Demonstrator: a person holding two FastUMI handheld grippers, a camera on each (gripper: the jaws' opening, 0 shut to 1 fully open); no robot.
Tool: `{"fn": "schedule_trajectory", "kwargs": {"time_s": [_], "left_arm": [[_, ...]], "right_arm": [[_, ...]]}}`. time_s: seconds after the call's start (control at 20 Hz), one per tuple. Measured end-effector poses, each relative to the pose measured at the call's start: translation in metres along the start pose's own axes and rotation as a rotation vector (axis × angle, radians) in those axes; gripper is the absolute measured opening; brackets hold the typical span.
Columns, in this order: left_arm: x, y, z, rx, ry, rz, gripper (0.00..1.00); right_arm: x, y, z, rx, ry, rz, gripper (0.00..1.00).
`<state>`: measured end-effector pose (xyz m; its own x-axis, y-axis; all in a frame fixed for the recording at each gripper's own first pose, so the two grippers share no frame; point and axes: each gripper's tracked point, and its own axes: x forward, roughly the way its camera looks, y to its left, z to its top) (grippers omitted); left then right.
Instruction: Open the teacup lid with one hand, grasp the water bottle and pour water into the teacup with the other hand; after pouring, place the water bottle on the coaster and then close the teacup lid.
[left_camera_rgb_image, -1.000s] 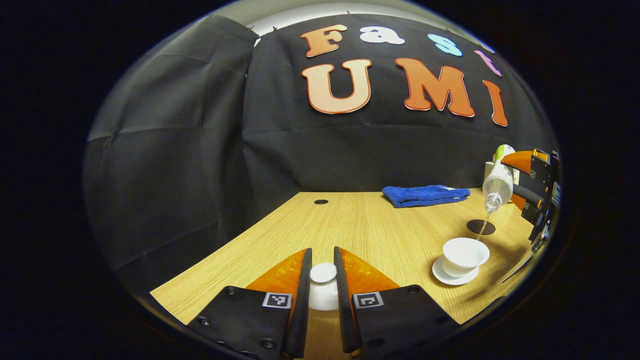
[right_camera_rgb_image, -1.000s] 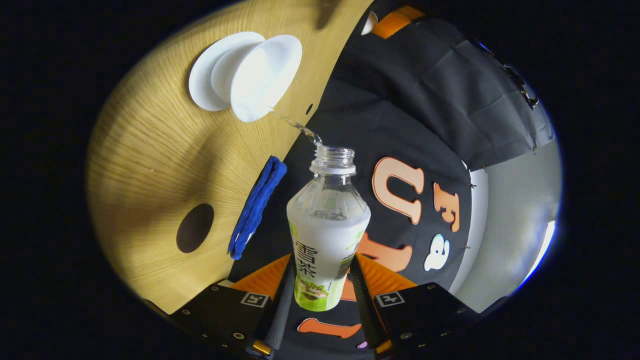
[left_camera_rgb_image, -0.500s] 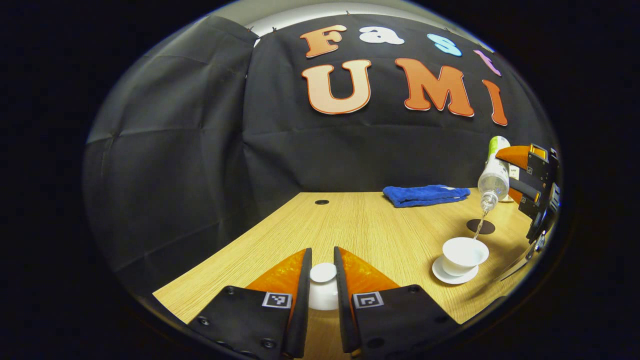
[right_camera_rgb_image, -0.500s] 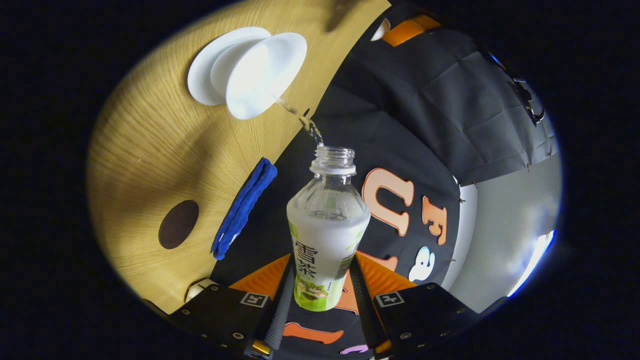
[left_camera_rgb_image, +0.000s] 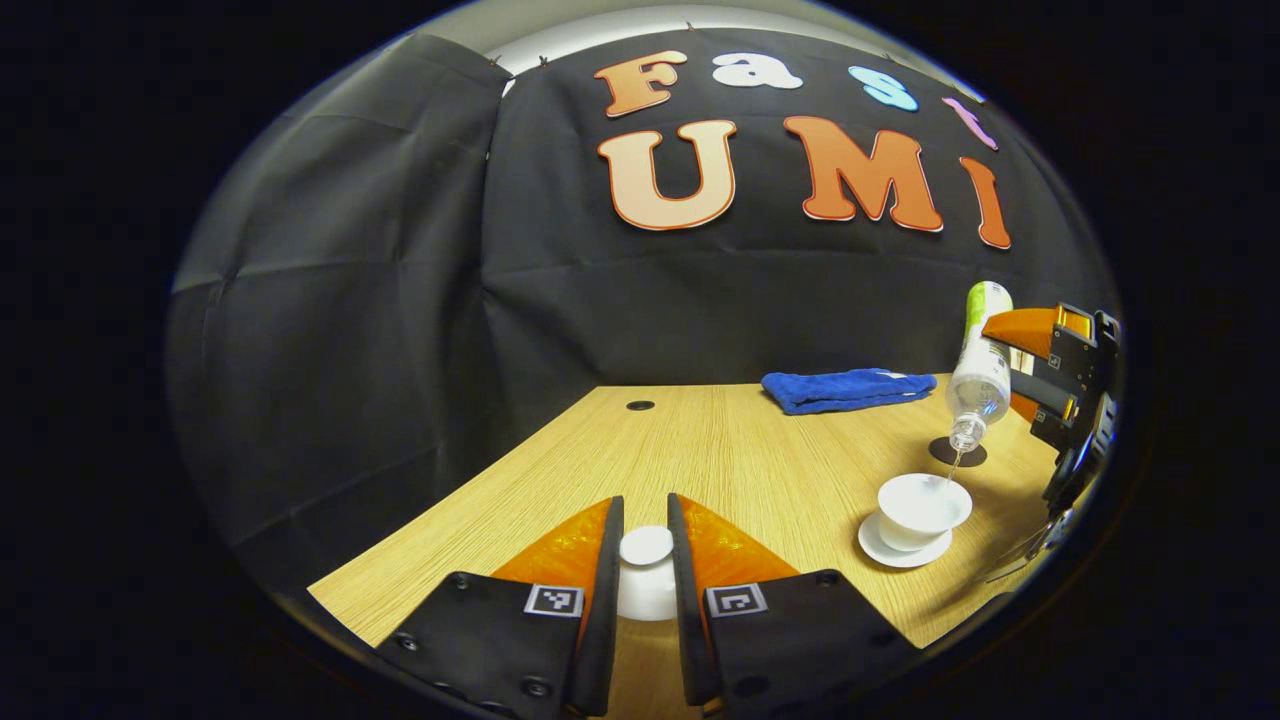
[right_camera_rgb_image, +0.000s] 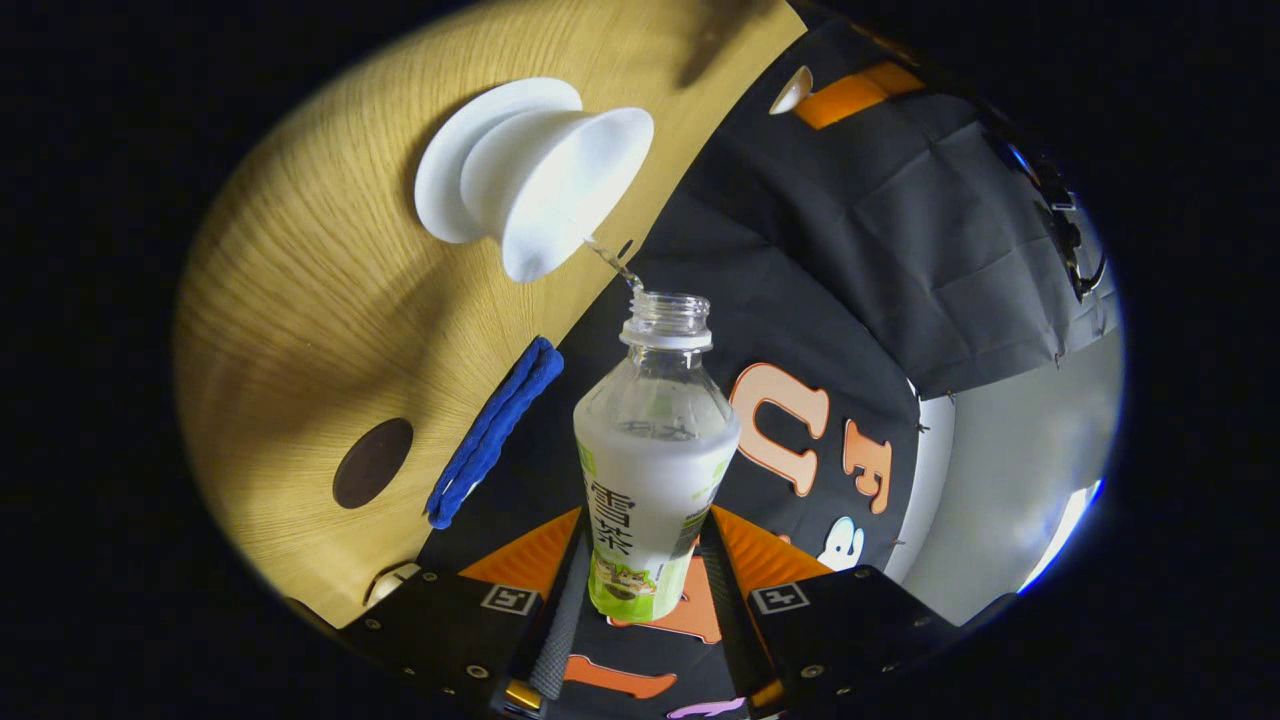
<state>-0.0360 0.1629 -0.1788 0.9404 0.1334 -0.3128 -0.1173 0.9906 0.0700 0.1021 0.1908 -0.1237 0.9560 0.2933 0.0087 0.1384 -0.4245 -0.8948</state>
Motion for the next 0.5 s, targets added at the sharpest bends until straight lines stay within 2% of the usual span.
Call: {"fn": "schedule_trajectory", "kwargs": {"time_s": [0.05, 0.5], "left_arm": [[-0.0003, -0.0011, 0.0016, 0.001, -0.002, -0.002, 0.31], [-0.0021, -0.0054, 0.0039, 0.004, -0.001, -0.007, 0.30]], "right_arm": [[-0.0008, -0.0004, 0.0010, -0.004, -0.004, -0.005, 0.63], [-0.0024, -0.0077, -0.0034, -0.055, -0.019, -0.075, 0.63]]}}
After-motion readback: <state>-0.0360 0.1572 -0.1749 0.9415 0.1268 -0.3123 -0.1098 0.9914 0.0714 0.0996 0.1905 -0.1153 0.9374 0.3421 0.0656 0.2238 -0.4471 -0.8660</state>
